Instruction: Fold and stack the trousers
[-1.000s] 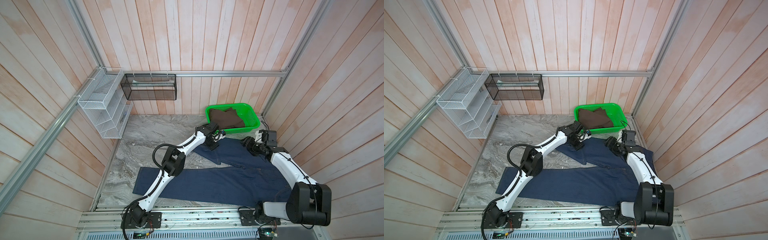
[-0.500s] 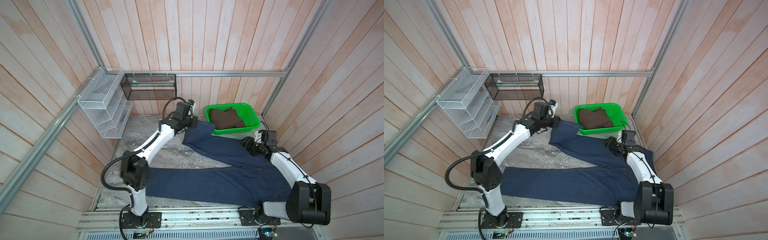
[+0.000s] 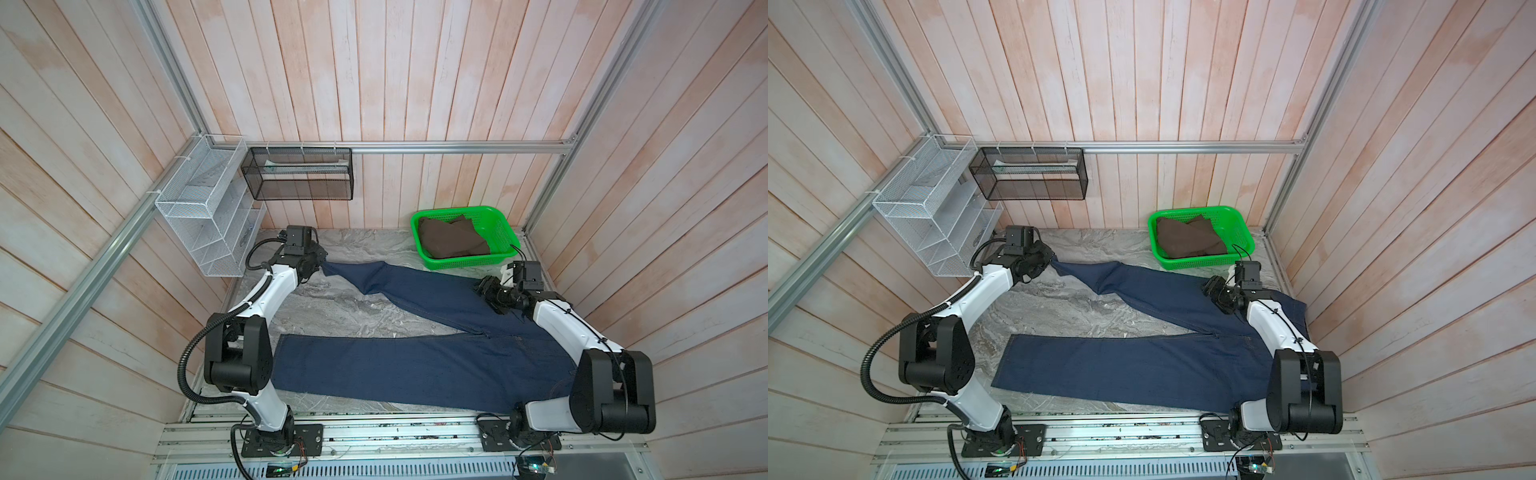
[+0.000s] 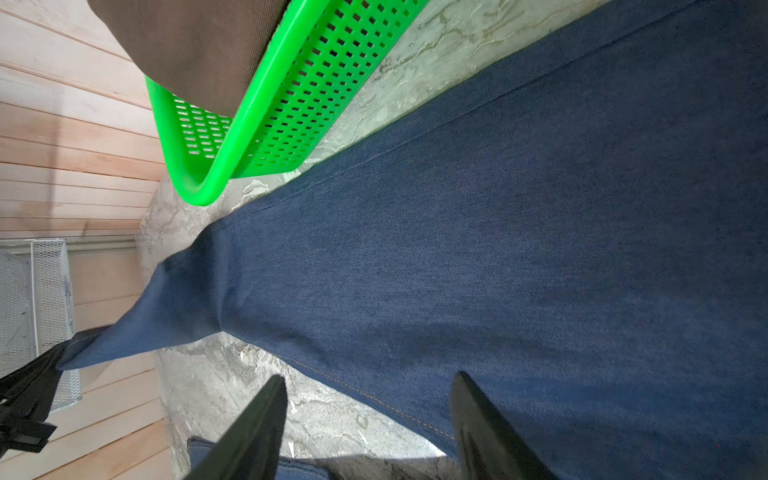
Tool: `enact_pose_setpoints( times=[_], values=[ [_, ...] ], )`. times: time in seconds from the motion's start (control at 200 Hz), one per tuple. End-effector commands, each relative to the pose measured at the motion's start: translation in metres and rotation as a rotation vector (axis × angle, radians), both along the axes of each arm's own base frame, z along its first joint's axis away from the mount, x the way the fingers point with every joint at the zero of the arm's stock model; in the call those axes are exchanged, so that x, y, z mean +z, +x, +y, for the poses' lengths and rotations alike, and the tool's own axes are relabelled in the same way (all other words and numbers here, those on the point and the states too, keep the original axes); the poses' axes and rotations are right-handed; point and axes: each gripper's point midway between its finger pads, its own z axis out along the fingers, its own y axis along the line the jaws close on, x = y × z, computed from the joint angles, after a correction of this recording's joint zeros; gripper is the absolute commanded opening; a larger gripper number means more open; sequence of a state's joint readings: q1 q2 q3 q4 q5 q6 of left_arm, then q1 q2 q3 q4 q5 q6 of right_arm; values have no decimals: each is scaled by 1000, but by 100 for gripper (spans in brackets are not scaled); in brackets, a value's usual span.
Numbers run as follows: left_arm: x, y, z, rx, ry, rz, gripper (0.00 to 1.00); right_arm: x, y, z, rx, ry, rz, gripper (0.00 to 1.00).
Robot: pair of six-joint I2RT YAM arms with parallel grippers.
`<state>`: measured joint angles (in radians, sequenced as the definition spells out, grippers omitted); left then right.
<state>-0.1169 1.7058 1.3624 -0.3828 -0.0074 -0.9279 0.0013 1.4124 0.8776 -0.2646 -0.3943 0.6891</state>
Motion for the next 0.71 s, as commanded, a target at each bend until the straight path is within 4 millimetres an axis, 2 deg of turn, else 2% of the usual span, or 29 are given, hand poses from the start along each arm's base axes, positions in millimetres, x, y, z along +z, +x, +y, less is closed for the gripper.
enact_pose_setpoints(
  times=[0.0, 0.09, 0.155, 0.225, 0.315, 0.425, 0.51, 0.59, 0.7],
  values=[
    [25, -8, 2, 58, -57, -13, 0, 0, 5, 2, -6, -7, 1, 63],
    [49, -20, 3, 63, -76, -58, 0, -4, 6, 1, -10, -22, 19, 63],
    [70, -29, 11, 97, -61, -100, 0, -9, 6, 0, -24, -38, 41, 63],
    [90, -36, 28, 159, -20, -140, 0, -16, 6, -1, -43, -55, 88, 63],
    [98, -40, 52, 223, 27, -122, 0, -25, 5, 0, -48, -68, 143, 63],
    [95, -36, 75, 258, 70, -84, 0, -38, 3, 2, -52, -69, 219, 63],
    [85, -31, 85, 257, 99, -53, 0, -49, 2, 3, -50, -78, 268, 63],
    [70, -24, 85, 228, 132, -23, 0, -57, 1, 5, -43, -85, 292, 63],
    [37, -18, 84, 177, 167, 39, 0, -65, 1, 6, -38, -104, 304, 63]
  ],
)
